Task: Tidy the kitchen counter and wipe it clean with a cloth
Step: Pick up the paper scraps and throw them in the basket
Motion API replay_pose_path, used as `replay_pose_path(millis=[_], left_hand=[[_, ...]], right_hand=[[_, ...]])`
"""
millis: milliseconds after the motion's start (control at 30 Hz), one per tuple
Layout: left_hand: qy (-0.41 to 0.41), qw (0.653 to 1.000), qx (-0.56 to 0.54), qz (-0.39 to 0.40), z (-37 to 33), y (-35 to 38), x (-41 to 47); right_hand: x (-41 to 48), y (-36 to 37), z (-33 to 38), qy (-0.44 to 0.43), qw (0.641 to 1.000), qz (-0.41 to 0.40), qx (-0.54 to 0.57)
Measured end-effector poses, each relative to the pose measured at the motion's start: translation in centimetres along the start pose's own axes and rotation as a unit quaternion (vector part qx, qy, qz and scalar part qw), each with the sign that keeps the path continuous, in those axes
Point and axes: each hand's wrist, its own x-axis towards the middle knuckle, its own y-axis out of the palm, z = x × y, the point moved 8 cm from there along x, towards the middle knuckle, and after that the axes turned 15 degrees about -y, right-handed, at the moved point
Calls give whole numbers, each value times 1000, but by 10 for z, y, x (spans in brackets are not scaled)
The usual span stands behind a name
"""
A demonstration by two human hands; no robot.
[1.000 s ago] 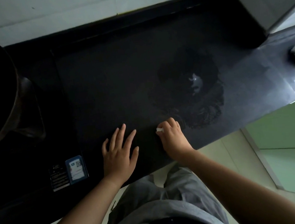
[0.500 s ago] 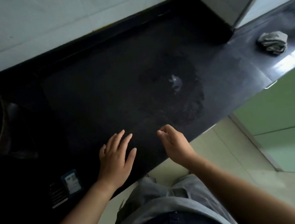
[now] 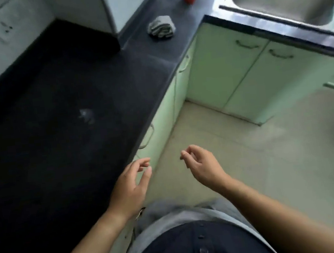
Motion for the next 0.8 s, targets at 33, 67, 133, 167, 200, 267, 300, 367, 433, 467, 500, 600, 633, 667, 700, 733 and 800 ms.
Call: replay_pose_path(millis=[33,67,133,167,200,267,300,367,433,467,500,600,633,667,700,733,800], left_hand=[[10,1000,8,17,-18,21,1],[19,999,15,35,-37,44,1],[37,996,27,70,-72,92,-2],[46,994,34,89,-90,118,-4],[60,991,41,112,-111,149,-7],[83,986,42,140,-140,186,-9],[99,980,51,167,-159,215,-13],[126,964,74,224,-193,274,-24],[143,948,93,269,-221,322,-35],[152,940,104,288,-232,343,-39],[160,931,119,305,-241,362,-43],[182,906,169,342,-262,406,-49],[186,900,184,350,-267,418,-47],[188,894,198,356,-273,430,-45],[190,888,211,361,-280,441,-41],[189,884,219,366,-287,454,-37],[188,877,232,377,-305,480,-28]], right_hand=[[-13,-25,-15,9,1000,-20,5],[-27,-50,-30,18,999,-40,8],[-61,-101,-61,42,996,-82,12],[-80,-126,-77,54,993,-106,15],[-102,-154,-95,69,988,-134,17],[-130,-188,-114,90,982,-163,16],[-151,-211,-127,107,976,-189,16],[-194,-253,-151,141,959,-244,21],[-238,-283,-172,184,936,-297,37],[-259,-293,-182,205,922,-325,49],[-278,-302,-190,222,908,-350,60],[-315,-317,-214,264,873,-401,88],[-322,-321,-222,276,863,-412,98],[-327,-324,-231,287,854,-421,106],[-330,-329,-239,297,845,-430,113],[-332,-335,-248,305,838,-438,118],[-329,-352,-266,315,828,-447,128]])
